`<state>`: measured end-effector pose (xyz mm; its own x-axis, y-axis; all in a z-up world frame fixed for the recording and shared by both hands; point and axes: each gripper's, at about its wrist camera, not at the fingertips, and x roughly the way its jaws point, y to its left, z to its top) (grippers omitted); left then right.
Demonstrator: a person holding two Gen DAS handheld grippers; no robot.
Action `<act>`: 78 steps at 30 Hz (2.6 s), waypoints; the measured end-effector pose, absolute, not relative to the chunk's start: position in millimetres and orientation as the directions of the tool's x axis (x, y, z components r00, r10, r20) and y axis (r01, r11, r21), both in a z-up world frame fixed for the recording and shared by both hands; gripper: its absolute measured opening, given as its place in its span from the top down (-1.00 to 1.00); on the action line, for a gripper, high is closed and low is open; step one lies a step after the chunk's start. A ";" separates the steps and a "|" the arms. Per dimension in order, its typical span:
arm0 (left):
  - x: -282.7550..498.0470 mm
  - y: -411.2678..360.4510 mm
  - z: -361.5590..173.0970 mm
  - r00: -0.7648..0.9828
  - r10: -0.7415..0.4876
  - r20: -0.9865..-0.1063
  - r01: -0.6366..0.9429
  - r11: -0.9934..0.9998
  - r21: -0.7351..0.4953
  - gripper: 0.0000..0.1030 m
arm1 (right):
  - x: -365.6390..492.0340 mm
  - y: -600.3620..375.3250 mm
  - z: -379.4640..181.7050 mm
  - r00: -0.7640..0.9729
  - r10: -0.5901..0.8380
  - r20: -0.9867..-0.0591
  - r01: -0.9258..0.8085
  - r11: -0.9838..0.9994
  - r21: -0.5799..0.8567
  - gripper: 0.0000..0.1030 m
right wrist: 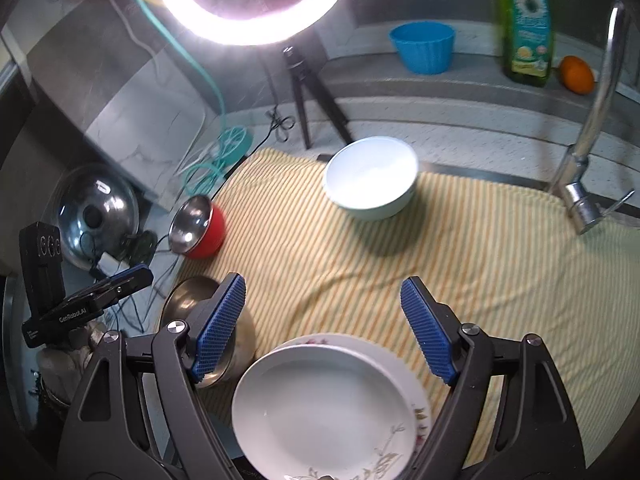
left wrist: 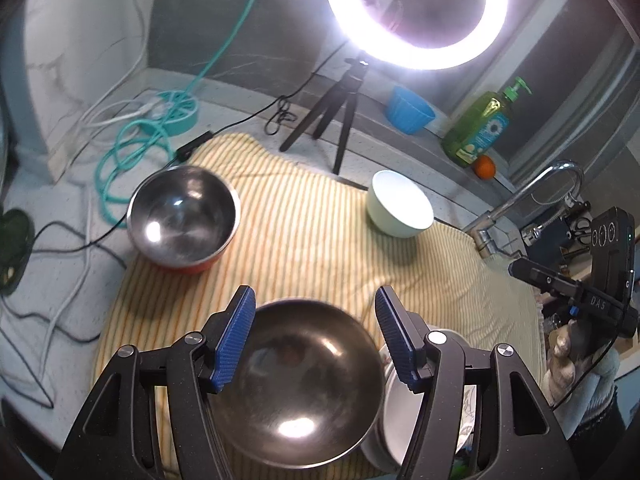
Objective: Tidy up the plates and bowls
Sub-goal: 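Lower the steel bowl onto the cloth and open the left tool, then move the left tool to the rim of the red-outside steel bowl, then close the left tool on the red bowl rim, then carry the red bowl onto the large steel bowl with the left tool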
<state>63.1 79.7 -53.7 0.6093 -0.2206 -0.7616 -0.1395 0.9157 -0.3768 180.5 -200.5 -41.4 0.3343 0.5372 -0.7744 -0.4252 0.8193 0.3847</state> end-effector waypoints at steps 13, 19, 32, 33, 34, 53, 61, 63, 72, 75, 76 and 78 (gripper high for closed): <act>108.5 78.2 -22.1 0.650 -0.253 -0.716 -0.059 0.923 -0.380 -0.20 | 218.5 -234.5 -27.9 0.396 0.557 -0.730 -0.304 0.830 0.467 -0.60; 110.7 97.3 -7.2 0.685 -0.230 -0.691 -0.066 0.925 -0.373 -0.20 | 221.4 -221.3 -13.9 0.412 0.574 -0.708 -0.319 0.818 0.478 -0.60; 93.2 166.0 -23.2 0.691 -0.155 -0.706 -0.181 0.909 -0.376 -0.15 | 211.9 -139.9 -2.9 0.342 0.633 -0.694 -0.428 0.763 0.484 -0.60; 91.2 172.9 -29.1 0.684 -0.153 -0.714 -0.193 0.905 -0.379 -0.15 | 210.7 -130.8 -5.4 0.327 0.639 -0.696 -0.435 0.756 0.489 -0.60; 89.8 177.5 -34.2 0.676 -0.153 -0.720 -0.203 0.901 -0.382 -0.15 | 209.7 -125.3 -7.1 0.317 0.642 -0.698 -0.438 0.752 0.493 -0.60; 92.9 251.5 -122.7 0.577 -0.270 -0.771 -0.297 0.810 -0.505 0.32 | 220.8 23.0 -107.6 0.071 0.627 -0.776 -0.421 0.724 0.547 -0.14; 106.7 252.5 -131.0 0.556 -0.308 -0.772 -0.276 0.808 -0.521 0.43 | 229.0 55.8 -139.7 0.016 0.609 -0.793 -0.391 0.734 0.556 0.17; 109.5 251.2 -133.4 0.550 -0.314 -0.774 -0.272 0.809 -0.521 0.44 | 229.9 59.2 -143.9 0.012 0.602 -0.798 -0.390 0.738 0.551 0.21; 117.4 249.2 -143.0 0.530 -0.337 -0.778 -0.261 0.808 -0.528 0.57 | 230.0 69.1 -151.5 -0.005 0.572 -0.820 -0.409 0.747 0.524 0.68; 118.5 247.4 -143.0 0.528 -0.335 -0.780 -0.253 0.815 -0.522 0.57 | 229.8 70.4 -152.6 0.001 0.564 -0.825 -0.410 0.753 0.514 0.70; 118.1 247.7 -142.9 0.529 -0.338 -0.779 -0.254 0.812 -0.525 0.57 | 230.1 70.5 -152.7 0.003 0.562 -0.827 -0.409 0.756 0.512 0.72; 117.4 247.2 -142.2 0.528 -0.336 -0.780 -0.254 0.814 -0.523 0.57 | 229.8 70.3 -151.9 0.006 0.558 -0.830 -0.407 0.759 0.508 0.74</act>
